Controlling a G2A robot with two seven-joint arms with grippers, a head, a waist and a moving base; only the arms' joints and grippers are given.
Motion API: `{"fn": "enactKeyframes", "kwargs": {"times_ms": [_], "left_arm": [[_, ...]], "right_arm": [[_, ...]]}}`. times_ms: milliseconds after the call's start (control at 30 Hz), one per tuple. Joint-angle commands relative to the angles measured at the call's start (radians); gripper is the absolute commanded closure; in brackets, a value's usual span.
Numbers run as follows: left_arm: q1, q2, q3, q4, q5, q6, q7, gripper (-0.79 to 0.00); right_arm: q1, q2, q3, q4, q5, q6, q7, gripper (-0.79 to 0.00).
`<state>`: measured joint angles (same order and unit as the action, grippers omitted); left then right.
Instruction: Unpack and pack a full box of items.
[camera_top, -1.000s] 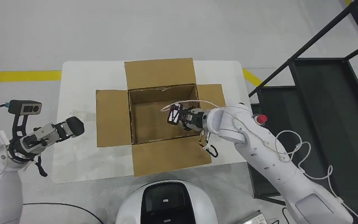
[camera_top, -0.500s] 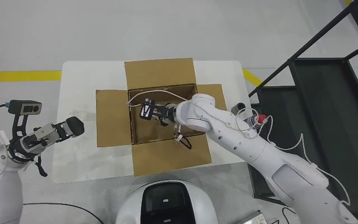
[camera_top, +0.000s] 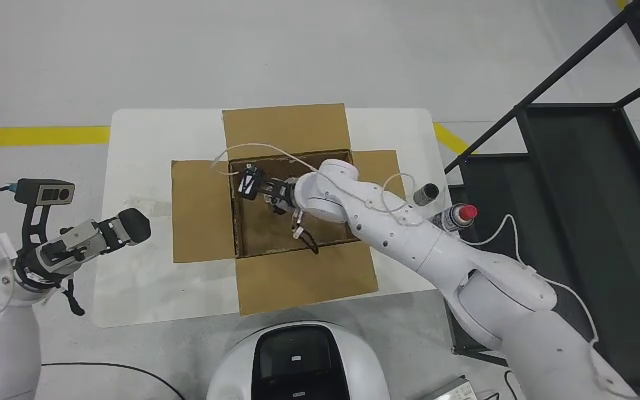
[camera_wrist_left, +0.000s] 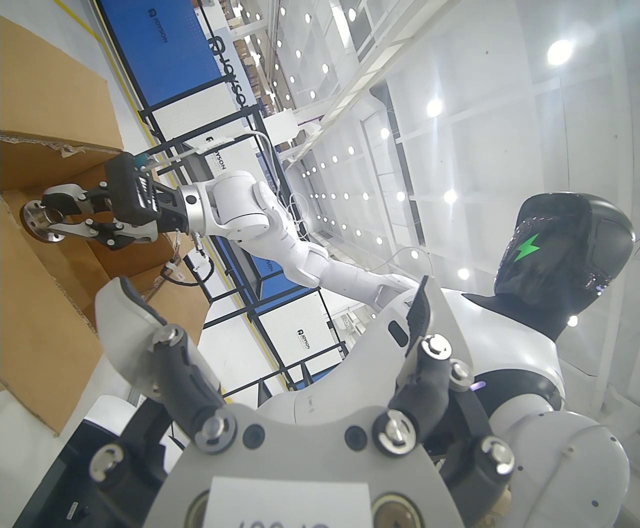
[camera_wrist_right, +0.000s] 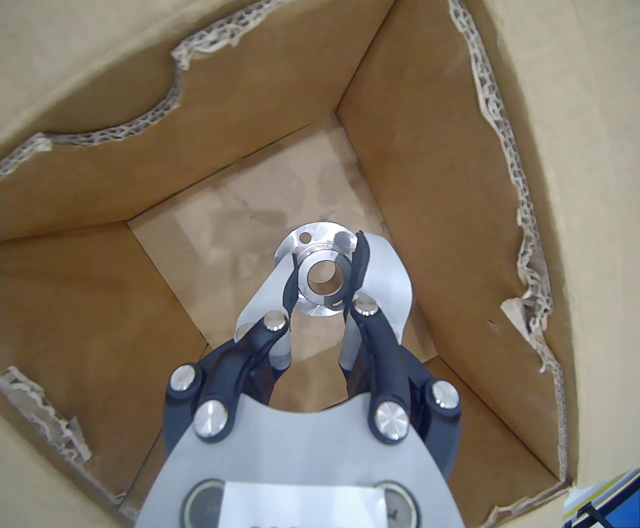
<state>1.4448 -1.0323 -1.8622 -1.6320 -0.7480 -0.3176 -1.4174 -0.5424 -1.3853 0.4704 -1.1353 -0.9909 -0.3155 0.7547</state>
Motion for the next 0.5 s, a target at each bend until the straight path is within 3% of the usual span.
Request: {"fn": "enactKeyframes", "kwargs": {"times_ms": [0, 267, 467], "left_arm": [[0.000, 0.000, 0.000, 0.000, 0.000, 0.000, 0.000, -0.785], [0.000, 0.000, 0.000, 0.000, 0.000, 0.000, 0.000, -0.785], [0.000, 0.000, 0.000, 0.000, 0.000, 0.000, 0.000, -0.785]], "right_arm": [[0.005, -0.008, -0.002, 0.021, 0.002, -0.007, -0.007, -0.782], [-0.012, -0.005, 0.035, 0.009, -0.006, -0.064, -0.031, -0.785], [-0.146, 0.085, 0.177, -0.236, -0.076, -0.172, -0.057, -0.785]]}}
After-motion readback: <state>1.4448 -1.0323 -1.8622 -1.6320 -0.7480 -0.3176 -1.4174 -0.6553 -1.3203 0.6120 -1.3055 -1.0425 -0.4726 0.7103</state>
